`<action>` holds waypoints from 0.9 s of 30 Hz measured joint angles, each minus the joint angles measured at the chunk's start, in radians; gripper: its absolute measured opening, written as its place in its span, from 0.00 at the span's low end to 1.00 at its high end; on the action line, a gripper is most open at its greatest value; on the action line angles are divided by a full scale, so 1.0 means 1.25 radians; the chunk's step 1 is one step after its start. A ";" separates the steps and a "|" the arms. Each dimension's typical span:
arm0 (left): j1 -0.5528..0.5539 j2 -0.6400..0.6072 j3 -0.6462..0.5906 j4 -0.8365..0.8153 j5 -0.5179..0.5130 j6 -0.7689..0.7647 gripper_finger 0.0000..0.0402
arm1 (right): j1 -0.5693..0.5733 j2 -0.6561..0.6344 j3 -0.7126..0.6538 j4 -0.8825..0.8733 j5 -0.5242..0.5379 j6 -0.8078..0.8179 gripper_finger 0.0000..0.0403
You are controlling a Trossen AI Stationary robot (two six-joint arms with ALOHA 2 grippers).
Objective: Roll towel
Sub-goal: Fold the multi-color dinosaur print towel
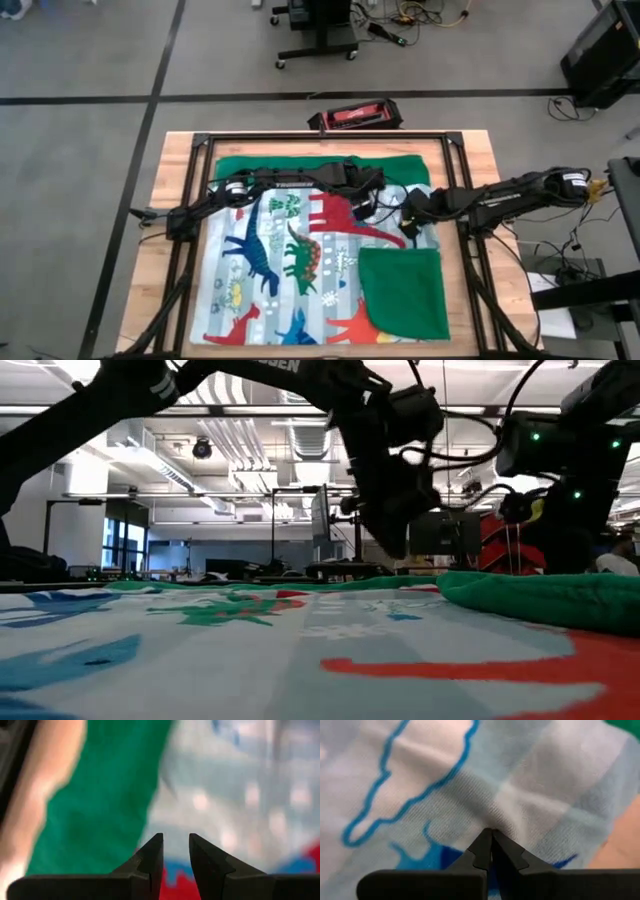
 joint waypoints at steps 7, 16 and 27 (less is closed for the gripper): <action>-0.039 -0.071 -0.189 0.002 -0.065 -0.100 0.19 | 0.000 -0.010 0.029 -0.014 0.047 0.013 0.00; -0.092 -0.231 -0.503 0.184 -0.109 -0.221 0.19 | -0.130 -0.012 0.109 0.159 0.031 -0.217 0.00; -0.099 -0.362 -0.793 0.457 -0.106 -0.280 0.19 | -0.480 0.181 0.155 0.423 -0.165 -0.422 0.00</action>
